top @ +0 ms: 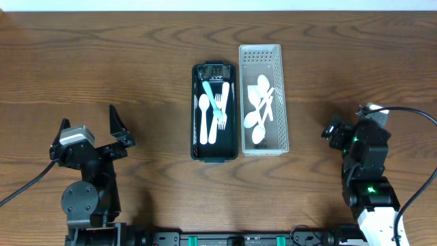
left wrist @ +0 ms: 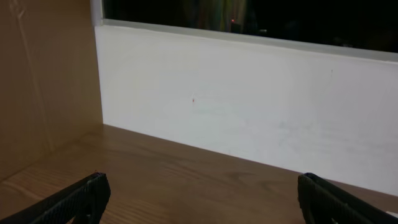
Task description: Pack container
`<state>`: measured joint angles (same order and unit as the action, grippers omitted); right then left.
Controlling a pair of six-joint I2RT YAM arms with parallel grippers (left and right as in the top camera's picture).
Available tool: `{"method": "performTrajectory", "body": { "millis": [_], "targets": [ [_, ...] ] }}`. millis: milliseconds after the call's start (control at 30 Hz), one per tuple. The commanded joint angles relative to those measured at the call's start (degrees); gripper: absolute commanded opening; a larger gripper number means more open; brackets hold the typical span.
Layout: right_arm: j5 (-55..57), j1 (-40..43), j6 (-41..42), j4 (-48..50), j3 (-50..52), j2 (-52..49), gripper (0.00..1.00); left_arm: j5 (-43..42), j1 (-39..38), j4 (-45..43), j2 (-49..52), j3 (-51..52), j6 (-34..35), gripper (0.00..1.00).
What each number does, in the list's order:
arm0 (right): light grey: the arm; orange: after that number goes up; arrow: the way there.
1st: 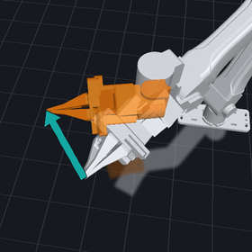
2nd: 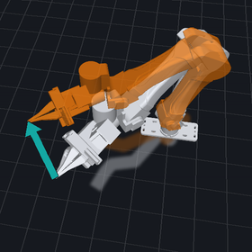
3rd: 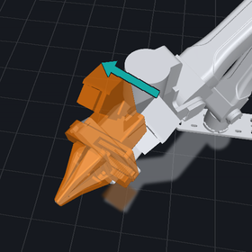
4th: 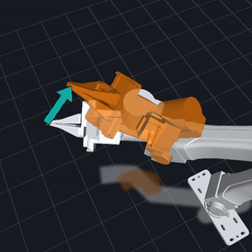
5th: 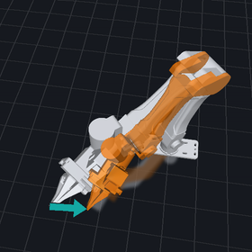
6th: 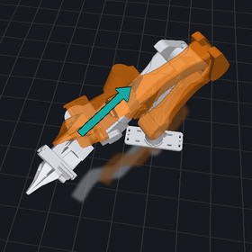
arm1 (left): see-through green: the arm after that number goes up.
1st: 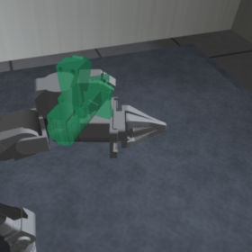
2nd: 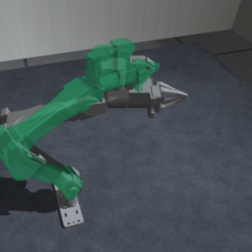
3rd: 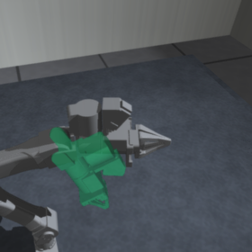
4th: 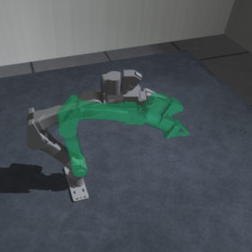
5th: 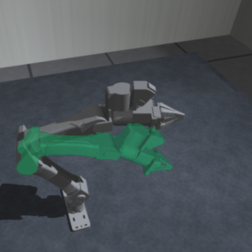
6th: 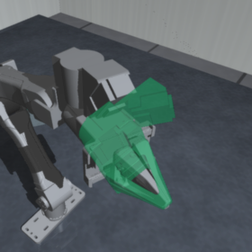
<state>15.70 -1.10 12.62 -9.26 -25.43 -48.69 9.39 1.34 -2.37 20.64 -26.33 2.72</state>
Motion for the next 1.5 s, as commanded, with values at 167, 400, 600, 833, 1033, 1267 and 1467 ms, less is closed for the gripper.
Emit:
{"method": "performTrajectory", "body": {
  "millis": [167, 400, 600, 833, 1033, 1267, 1467],
  "targets": [
    [-0.09, -0.83, 0.61, -16.26, 0.11, 7.54, 0.99, 0.24, -0.17, 1.16, -0.07, 0.63, -0.55, 0.98],
    [-0.09, -4.02, 0.61, -31.43, 0.11, 24.15, 0.99, 0.24, -0.17, 10.01, -0.07, 0.63, -0.55, 0.98],
    [-0.09, -5.42, 0.61, -38.23, 0.11, 36.5, 0.99, 0.24, -0.17, 22.23, -0.07, 0.63, -0.55, 0.98],
    [4.02, -5.14, -0.04, -40.98, 0.39, 46.23, 0.99, 0.24, -0.17, 36.68, -0.07, 0.63, -0.55, 0.98],
    [1.55, -5.14, -1.6, -13.18, 11.39, 48.37, 0.99, 0.24, -0.17, 47.17, -0.07, 0.63, -0.55, 0.98],
    [-2.51, -4.39, -4.2, 12.57, 25.03, 48.41, 0.99, 0.24, -0.17, 52.43, -0.07, 0.63, -0.55, 0.98],
    [-11.23, -3.85, -14.14, 5.14, 25.11, 48.39, 0.99, 0.24, -0.17, 52.5, -0.07, 0.63, -0.55, 0.98]
  ]
}}
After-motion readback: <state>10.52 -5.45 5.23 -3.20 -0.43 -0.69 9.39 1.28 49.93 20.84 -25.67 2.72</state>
